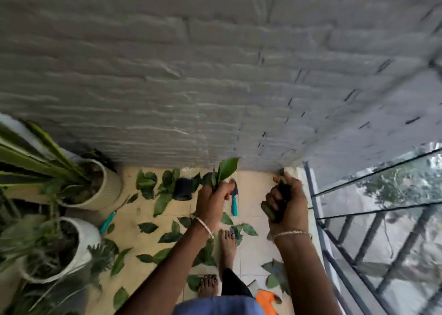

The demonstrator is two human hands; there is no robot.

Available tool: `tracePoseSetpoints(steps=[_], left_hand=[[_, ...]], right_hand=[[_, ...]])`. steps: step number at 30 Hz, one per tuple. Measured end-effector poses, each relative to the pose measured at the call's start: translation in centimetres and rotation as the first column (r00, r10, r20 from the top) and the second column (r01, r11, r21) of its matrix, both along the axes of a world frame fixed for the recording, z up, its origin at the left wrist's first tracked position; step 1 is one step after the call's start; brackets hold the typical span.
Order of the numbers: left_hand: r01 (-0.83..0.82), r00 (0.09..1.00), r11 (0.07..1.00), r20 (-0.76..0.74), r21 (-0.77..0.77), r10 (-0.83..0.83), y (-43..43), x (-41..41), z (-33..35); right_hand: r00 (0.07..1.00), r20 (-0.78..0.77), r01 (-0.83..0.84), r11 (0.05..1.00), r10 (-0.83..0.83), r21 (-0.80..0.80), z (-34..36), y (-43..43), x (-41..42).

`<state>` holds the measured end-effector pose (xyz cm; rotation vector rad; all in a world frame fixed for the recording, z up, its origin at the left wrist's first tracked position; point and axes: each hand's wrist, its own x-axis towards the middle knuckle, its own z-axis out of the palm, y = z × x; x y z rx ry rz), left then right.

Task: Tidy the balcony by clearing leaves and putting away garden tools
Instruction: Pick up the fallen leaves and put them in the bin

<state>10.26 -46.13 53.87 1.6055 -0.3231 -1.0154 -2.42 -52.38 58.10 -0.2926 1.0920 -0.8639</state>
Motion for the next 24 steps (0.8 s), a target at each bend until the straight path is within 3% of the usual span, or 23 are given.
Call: tracePoseSetpoints(steps=[5,9,14,20,24], left_hand=[[-0.149,0.969,0.98,-0.215,-0.133,0.118,5.4,-0.8,12.4],[-0.182,0.981,0.968,-0.101,-0.171,0.167,9.6,-1.2,18.1],[-0.324,0.946,0.916,-0.075,-0.237,0.315,15.2,0.4,23.7],[-0.509,0.86,0.794,-0.192,-0.331,0.472,24.7,-0.5,28.2],[-0.632,0.769,0.711,-0.364,-0.308,0.525,32.5,-3.2,28.6]], right_hand=[[0.994,0.097,-0.033,0.996,0.041,-0.088,12.0,4.7,-0.4],[0.99,0.122,-0.051,0.988,0.07,-0.147,17.7,7.9,-0.4],[0.973,0.115,-0.162,0.95,0.199,-0.268,23.7,11.5,0.2],[0.888,0.005,-0.428,0.83,0.46,-0.357,26.4,17.2,0.5],[0.813,-0.035,-0.551,0.751,0.581,-0.363,26.2,22.7,-0.3]])
